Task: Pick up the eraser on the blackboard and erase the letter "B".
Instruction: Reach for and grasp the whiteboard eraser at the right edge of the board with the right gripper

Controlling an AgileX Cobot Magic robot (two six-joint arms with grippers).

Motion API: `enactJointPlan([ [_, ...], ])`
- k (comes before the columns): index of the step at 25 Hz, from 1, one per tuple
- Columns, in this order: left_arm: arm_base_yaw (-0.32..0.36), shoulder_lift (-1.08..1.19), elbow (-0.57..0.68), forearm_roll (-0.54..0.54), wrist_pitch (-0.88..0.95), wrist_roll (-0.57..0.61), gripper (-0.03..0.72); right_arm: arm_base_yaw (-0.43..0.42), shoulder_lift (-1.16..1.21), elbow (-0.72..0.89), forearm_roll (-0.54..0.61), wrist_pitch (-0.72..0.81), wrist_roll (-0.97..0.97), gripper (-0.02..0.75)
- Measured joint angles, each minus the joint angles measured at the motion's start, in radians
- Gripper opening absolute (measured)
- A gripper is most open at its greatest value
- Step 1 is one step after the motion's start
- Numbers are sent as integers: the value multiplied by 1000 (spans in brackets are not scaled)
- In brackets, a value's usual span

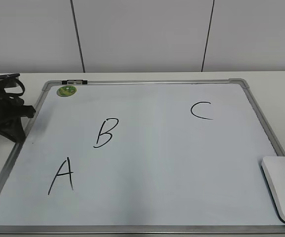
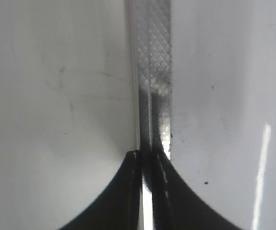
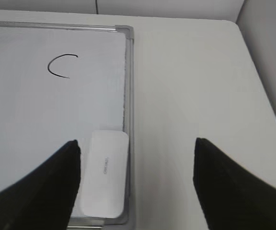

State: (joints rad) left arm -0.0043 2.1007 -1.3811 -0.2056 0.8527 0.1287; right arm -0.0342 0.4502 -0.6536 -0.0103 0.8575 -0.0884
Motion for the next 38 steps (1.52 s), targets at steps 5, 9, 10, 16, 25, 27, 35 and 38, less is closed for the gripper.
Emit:
enactJointPlan([
  [5,0,0,0,0,0,0,11,0,186,-31,112,59,-14,564],
  [9,0,0,0,-2,2,0,11,0,371,-31,141,149,-49,564],
  [10,0,0,0,-2,2,0,11,0,415,-31,148,153,-53,564],
  [16,0,0,0,-5,2,0,11,36,599,-31,185,100,-58,566],
  [25,0,0,0,-7,2,0,11,184,761,-35,42,-27,150,586],
  [27,0,0,0,-9,2,0,11,188,790,-37,28,-43,162,586],
  [35,0,0,0,-9,2,0,11,190,906,-39,-36,-80,207,642],
  [38,0,0,0,-9,2,0,11,190,934,-39,-104,-94,267,655],
])
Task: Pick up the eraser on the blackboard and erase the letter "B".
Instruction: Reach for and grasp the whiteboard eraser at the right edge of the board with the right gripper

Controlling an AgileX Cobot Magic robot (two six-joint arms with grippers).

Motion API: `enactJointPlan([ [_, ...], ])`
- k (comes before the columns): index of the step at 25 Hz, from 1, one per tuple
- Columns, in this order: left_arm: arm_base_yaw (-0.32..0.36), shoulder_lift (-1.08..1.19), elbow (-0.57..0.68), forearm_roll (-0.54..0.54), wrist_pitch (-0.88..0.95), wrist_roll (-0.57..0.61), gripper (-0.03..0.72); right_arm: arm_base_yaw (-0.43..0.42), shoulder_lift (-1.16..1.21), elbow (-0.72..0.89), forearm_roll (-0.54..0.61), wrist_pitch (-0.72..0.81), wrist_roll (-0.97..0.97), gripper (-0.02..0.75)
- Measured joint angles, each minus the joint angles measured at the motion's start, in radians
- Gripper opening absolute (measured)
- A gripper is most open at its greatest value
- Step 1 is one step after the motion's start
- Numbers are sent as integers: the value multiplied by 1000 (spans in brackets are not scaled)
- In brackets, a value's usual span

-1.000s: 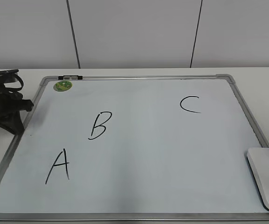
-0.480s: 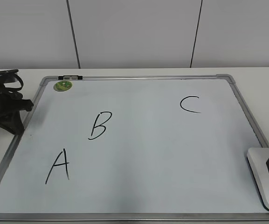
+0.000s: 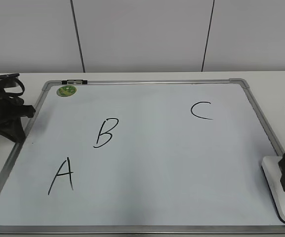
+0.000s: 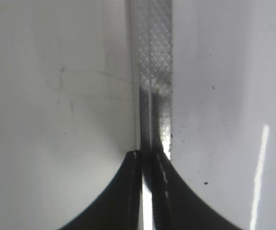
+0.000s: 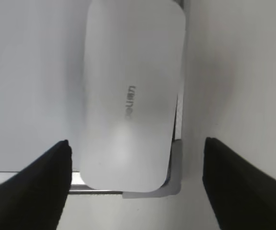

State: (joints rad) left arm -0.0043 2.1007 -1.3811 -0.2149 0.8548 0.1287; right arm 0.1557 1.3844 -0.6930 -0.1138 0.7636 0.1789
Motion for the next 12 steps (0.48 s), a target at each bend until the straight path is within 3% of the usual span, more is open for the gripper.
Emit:
enactJointPlan([
  [12,0,0,0,-2,0,0,11,0,108,-32,10,-49,28,660],
])
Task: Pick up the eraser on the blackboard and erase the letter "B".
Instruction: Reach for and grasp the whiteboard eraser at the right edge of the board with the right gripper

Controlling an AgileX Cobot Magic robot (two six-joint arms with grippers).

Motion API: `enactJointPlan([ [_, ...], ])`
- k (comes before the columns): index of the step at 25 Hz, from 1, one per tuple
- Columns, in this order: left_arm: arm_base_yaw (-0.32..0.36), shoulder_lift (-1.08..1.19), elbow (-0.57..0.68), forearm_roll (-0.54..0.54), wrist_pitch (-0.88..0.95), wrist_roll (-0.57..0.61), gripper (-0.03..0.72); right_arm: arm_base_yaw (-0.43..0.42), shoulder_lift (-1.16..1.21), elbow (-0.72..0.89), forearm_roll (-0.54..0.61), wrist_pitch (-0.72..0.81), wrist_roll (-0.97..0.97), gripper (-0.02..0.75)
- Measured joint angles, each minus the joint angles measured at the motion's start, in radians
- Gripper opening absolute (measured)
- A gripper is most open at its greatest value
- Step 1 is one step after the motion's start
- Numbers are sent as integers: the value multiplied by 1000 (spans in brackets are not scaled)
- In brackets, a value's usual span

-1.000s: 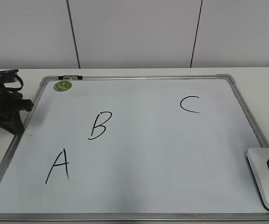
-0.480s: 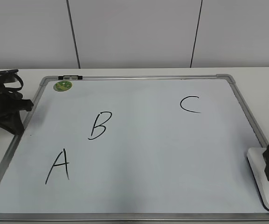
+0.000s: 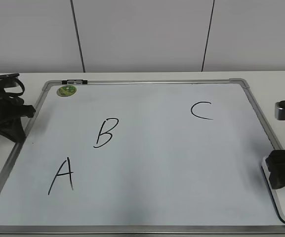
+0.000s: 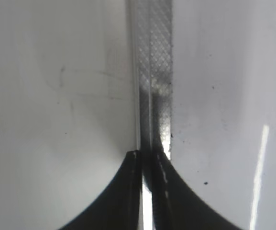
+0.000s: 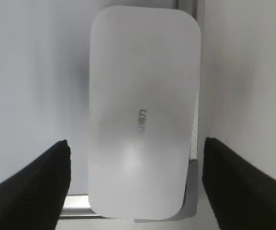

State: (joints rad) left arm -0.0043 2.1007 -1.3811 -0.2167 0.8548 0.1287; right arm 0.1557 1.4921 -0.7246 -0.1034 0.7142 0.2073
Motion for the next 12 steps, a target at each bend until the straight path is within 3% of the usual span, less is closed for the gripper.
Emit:
enactJointPlan([
  [12,0,0,-1,0,2,0,11,0,102,-17,-2,-38,40,659],
])
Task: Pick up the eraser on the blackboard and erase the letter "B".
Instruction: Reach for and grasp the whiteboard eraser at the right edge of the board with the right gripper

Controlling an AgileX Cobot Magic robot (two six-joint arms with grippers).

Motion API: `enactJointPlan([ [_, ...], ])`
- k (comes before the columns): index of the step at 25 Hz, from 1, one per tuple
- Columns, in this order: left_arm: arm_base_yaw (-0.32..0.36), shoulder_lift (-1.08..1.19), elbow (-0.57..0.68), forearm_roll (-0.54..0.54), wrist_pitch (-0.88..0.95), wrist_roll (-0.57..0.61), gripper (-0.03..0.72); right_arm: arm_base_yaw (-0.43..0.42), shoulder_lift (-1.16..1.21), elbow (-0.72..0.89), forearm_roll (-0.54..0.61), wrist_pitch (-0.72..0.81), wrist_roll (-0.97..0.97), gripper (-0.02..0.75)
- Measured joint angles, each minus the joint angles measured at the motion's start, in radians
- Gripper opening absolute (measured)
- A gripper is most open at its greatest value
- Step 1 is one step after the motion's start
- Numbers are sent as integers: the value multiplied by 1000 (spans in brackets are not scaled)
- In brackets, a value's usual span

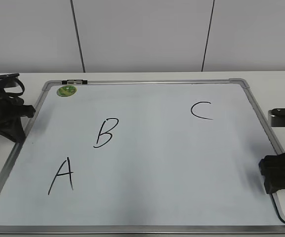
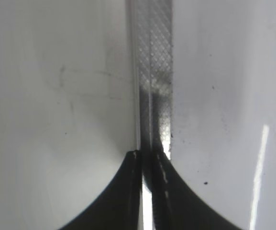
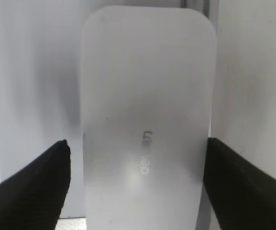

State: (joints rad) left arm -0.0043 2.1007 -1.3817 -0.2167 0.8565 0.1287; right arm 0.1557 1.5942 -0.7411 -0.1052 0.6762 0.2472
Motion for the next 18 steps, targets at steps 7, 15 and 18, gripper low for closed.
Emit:
enactJointPlan([
  [7,0,0,0,0,2,0,11,0,30,0,-2,-6,15,645],
  [15,0,0,0,0,2,0,11,-4,39,0,15,-24,25,605],
  [18,0,0,0,0,2,0,11,-4,39,0,15,-28,33,604],
])
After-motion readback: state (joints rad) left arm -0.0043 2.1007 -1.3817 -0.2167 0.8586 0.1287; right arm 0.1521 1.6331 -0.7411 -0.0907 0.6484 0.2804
